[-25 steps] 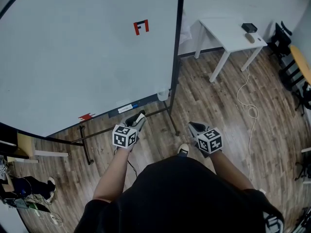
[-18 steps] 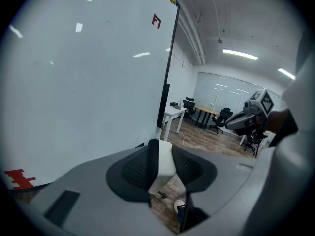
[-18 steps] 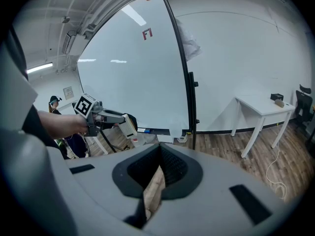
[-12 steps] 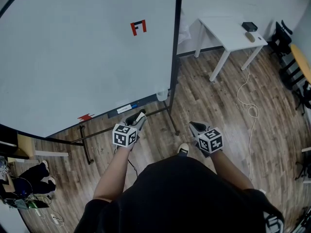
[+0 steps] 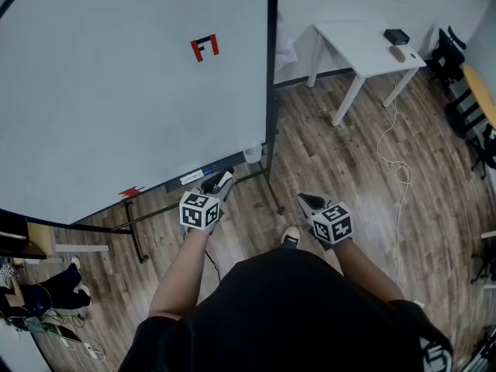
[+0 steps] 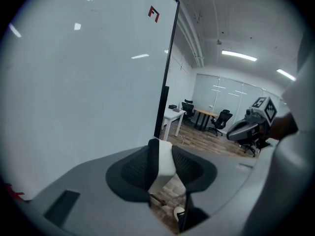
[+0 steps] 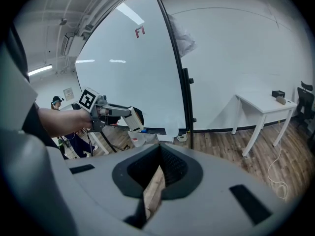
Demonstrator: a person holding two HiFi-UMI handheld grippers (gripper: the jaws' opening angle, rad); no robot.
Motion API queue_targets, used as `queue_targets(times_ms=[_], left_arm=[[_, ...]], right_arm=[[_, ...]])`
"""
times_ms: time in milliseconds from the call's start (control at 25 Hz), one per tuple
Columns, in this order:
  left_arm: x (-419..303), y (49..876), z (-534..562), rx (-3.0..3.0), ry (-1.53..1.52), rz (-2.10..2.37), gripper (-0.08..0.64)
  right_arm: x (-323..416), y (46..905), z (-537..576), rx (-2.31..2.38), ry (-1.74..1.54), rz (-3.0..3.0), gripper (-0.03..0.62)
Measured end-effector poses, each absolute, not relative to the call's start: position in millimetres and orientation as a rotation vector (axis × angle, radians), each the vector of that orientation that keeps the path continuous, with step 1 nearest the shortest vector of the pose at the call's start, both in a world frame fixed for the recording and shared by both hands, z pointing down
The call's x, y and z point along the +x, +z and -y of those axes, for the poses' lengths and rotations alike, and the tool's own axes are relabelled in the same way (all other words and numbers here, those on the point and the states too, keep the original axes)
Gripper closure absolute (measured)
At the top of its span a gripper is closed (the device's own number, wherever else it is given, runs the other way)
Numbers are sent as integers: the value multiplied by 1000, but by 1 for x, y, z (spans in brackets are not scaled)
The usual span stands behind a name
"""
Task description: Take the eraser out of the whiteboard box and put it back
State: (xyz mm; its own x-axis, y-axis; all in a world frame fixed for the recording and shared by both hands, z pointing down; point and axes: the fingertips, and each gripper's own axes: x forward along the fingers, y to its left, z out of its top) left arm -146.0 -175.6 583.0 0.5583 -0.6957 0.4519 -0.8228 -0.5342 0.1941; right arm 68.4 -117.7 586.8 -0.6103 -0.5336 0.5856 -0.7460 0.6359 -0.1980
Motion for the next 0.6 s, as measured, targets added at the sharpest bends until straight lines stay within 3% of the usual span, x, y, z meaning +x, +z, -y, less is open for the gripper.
queue_targets(times_ms=[600], left_arm=[[-101, 563, 246, 2486, 431, 1204, 407]], right_arm=[[85, 599, 147, 996, 635, 2358, 598]])
